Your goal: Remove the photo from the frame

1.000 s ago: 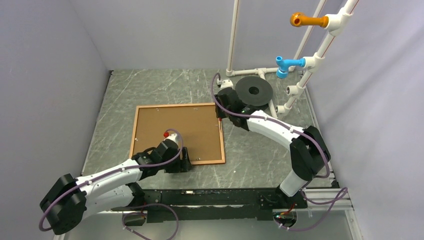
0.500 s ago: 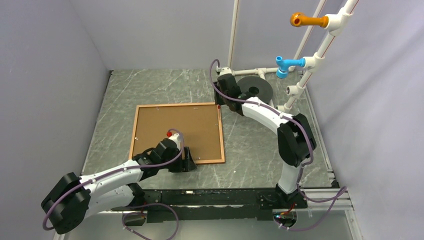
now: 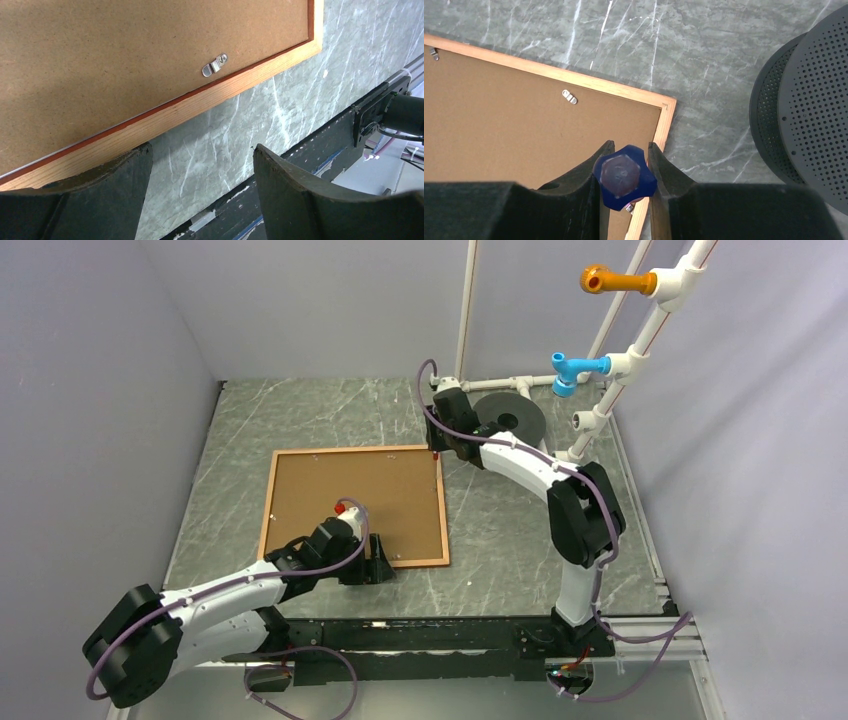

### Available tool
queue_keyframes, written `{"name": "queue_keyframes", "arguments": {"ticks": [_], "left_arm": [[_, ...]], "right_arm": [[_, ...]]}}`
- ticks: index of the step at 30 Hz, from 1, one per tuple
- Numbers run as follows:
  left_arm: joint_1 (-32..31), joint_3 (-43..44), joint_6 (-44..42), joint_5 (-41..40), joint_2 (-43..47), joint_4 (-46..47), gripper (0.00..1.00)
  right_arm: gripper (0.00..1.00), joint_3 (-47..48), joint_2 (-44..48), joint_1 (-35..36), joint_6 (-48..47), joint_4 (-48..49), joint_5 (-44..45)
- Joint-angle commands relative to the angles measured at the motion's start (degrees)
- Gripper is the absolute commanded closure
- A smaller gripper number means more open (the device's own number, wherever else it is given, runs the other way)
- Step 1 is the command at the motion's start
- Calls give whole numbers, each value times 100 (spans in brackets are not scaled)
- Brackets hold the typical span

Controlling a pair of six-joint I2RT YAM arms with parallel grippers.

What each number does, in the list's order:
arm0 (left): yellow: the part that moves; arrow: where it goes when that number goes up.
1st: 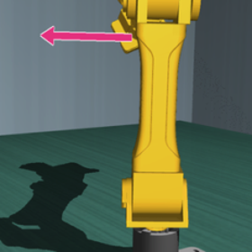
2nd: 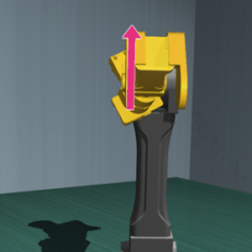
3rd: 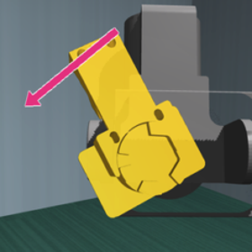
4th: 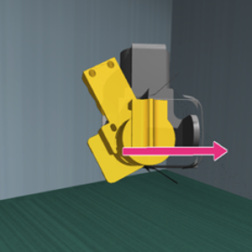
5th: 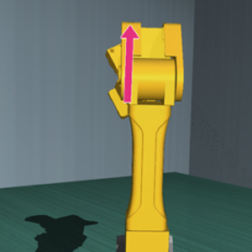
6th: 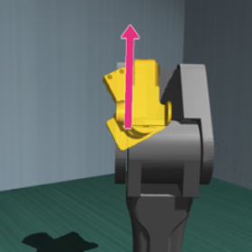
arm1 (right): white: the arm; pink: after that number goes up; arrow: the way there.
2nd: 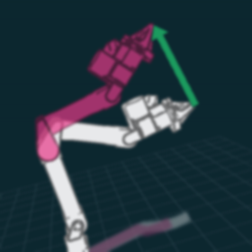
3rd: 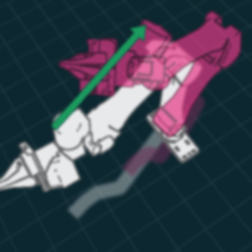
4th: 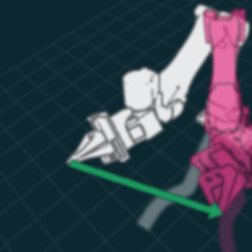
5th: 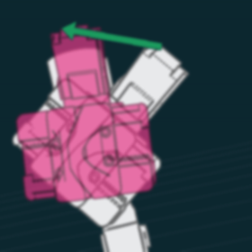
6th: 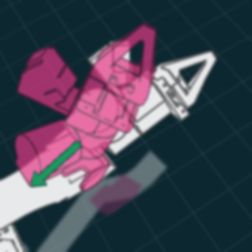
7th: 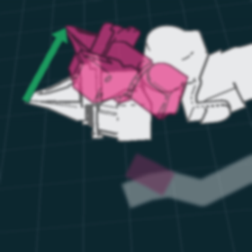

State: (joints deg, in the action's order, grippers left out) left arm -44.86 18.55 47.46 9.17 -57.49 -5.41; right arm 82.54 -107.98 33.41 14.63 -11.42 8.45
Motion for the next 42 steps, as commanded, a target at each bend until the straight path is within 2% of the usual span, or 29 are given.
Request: {"name": "queue_keyframes", "arguments": {"ticks": [1,13,24,31,35,38,42], "left_arm": [[9,-5,-56,15,-59,123,23],[9,14,-39,56,-214,262,23],[12,-11,-18,91,-272,329,22],[11,51,-5,137,-340,348,23],[10,33,5,157,-182,269,22],[8,41,-84,151,108,73,22],[12,229,-348,-27,627,-600,21]], "right_arm": [[100,-302,359,-13,152,57,-126],[100,-883,564,0,440,313,-468],[100,-1004,708,59,706,265,-658],[100,-1271,792,59,897,831,-977],[100,-1325,1096,73,932,892,-974],[100,-1317,1461,122,923,510,-1025],[100,-1954,2274,152,820,187,-1267]]}}
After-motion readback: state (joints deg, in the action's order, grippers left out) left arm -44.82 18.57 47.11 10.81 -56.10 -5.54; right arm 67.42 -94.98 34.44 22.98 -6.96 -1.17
